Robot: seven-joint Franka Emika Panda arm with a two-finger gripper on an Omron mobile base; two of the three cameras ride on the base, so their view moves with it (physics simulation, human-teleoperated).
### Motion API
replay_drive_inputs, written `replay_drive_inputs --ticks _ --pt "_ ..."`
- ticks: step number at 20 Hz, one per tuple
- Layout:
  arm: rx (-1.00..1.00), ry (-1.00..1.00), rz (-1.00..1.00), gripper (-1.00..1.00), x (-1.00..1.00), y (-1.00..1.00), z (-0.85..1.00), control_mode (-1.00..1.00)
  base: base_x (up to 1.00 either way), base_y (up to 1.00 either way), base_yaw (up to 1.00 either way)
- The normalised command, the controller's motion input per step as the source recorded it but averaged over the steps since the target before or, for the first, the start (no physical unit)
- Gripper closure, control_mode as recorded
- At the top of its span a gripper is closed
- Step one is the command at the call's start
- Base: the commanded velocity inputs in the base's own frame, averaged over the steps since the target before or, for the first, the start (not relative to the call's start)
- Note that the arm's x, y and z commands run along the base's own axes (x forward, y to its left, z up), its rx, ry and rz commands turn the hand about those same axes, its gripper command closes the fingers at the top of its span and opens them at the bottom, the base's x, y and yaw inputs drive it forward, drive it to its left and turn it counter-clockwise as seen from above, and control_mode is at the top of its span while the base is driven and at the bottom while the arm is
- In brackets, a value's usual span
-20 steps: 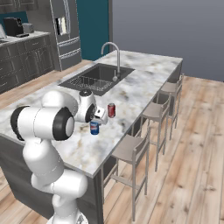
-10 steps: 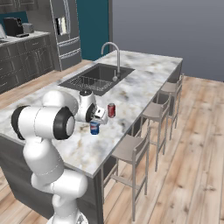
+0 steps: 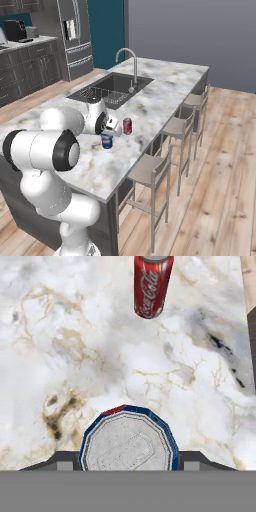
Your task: Four empty soda cans are scattered around the kitchen. Gather all the cans and cluster them next to the stove for recycling.
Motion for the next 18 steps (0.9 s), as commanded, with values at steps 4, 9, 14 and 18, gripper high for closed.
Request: replay_drive_inputs --ticks 4,9,14,18 --pt "-0.01 -0.02 0.0 1.0 -0.27 0.0 0.59 -1.0 0.0 0.0 0.0" --pt "0.0 0.0 0.0 1.0 -0.33 0.0 0.59 -1.0 0.0 0.0 0.0" --pt "0.0 0.0 0.0 1.0 -0.31 0.0 0.54 -1.0 0.0 0.0 0.0" --pt "0.0 0.0 0.0 1.0 -0.3 0.0 0.26 -1.0 0.0 0.0 0.0"
